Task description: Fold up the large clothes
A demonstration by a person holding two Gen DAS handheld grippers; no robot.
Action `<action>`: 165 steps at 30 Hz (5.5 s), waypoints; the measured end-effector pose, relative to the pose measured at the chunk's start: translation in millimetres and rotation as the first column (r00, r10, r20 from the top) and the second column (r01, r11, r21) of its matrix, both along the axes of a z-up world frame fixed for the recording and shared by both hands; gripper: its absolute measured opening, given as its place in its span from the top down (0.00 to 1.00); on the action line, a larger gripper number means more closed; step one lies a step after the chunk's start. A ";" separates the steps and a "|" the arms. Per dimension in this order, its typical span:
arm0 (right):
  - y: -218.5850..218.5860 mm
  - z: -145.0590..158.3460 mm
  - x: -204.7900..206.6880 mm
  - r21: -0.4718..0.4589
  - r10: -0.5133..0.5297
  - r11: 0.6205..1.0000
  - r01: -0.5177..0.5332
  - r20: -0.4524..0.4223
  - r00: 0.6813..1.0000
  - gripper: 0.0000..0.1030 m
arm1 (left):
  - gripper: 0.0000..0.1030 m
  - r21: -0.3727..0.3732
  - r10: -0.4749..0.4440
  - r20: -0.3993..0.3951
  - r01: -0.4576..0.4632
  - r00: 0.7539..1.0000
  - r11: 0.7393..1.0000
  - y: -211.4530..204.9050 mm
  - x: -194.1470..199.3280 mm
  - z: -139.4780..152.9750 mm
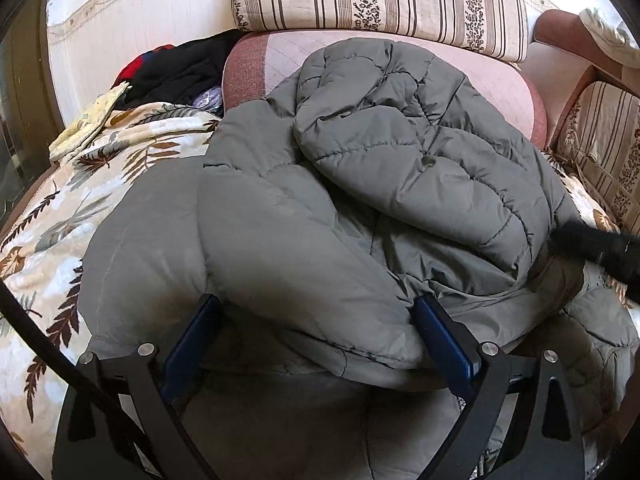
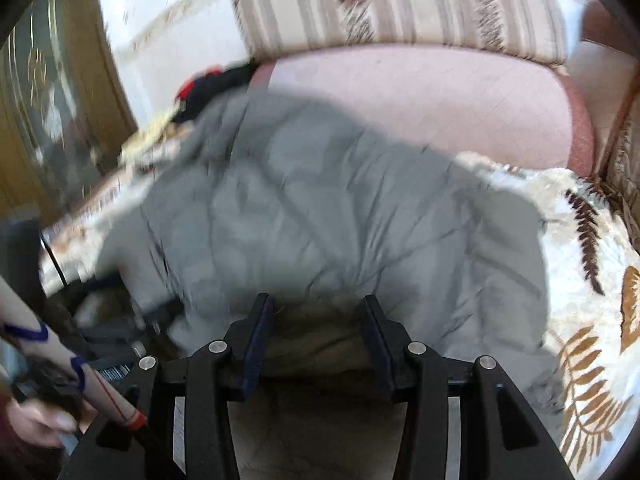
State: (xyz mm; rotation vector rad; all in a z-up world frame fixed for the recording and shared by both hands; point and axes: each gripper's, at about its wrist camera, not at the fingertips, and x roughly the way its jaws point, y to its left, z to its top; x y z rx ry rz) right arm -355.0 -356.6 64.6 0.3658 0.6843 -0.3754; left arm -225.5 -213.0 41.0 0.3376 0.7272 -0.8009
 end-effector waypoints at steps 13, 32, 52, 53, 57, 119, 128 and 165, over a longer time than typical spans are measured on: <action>-15.4 -28.2 5.7 -0.044 -0.040 0.998 0.035 -0.113 0.993 0.50 | 0.05 -0.004 -0.004 0.007 0.004 1.000 1.000 -0.2 -2.3 1.0; -2.2 -16.0 -0.7 -0.064 -0.017 0.998 0.010 -0.106 0.994 0.49 | 0.05 -0.014 0.000 0.039 0.000 0.999 1.000 8.0 -9.8 8.4; 29.1 8.7 -31.6 -0.021 -0.010 1.000 0.009 -0.086 0.996 0.46 | 0.05 0.022 0.012 0.105 -0.014 0.994 1.000 37.5 -43.0 17.4; 34.6 8.3 -36.6 -0.009 -0.007 1.000 0.007 -0.090 0.996 0.46 | 0.05 0.028 0.014 0.099 -0.017 0.995 0.999 40.1 -45.5 16.3; 56.5 3.8 -62.0 0.010 -0.020 1.000 0.021 -0.107 0.994 0.45 | 0.05 0.054 0.036 0.058 -0.039 0.998 0.998 63.3 -63.0 8.6; 72.0 -13.6 -338.6 0.158 -0.345 0.925 0.346 -0.034 0.938 0.34 | 0.05 -0.143 0.378 -0.341 -0.445 0.861 0.884 334.6 -54.9 2.7; 75.1 -19.1 -342.2 0.213 -0.323 0.924 0.319 -0.016 0.946 0.33 | 0.05 -0.158 0.367 -0.340 -0.437 0.866 0.885 336.4 -54.6 -0.5; 126.9 -65.9 -317.7 0.447 -0.189 0.869 0.212 -0.095 0.977 0.40 | 0.06 -0.098 0.361 -0.474 -0.455 0.804 0.885 340.5 -94.4 -36.3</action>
